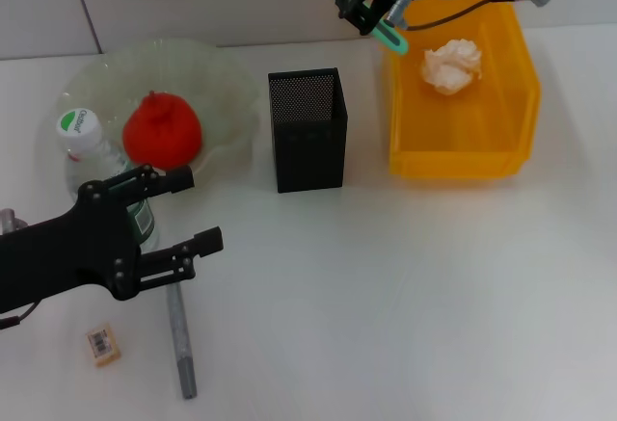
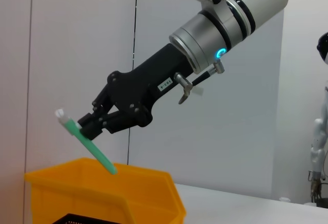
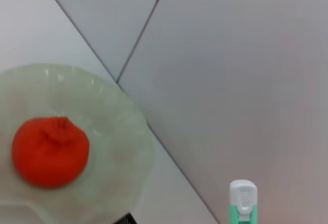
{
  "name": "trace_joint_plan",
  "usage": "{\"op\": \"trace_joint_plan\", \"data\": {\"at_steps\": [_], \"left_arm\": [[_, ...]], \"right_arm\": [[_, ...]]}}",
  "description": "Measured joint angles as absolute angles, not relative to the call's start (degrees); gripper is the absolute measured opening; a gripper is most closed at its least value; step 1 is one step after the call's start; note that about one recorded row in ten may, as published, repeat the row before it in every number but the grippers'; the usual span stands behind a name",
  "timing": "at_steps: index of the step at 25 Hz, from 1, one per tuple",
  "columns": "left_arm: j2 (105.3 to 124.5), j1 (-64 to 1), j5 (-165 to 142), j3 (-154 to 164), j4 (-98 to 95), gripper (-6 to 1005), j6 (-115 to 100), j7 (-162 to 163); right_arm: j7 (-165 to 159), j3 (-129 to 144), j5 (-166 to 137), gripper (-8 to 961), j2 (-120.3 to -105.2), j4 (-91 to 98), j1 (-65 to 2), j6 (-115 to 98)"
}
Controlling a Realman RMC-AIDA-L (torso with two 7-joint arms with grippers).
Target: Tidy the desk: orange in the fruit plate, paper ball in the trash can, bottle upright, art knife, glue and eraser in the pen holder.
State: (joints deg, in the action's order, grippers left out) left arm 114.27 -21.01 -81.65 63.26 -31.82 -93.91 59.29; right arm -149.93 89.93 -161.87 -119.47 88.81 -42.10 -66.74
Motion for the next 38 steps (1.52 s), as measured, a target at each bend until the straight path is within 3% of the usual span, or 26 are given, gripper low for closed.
{"op": "trace_joint_plan", "data": {"at_steps": [38], "left_arm": [[114.26,-21.5,-81.7,62.8,-31.8,786,-93.7,59.3]], "right_arm": [[-149.1,97.0,-152.0,86,-119.65,82.2,-38.7,-48.8]]}}
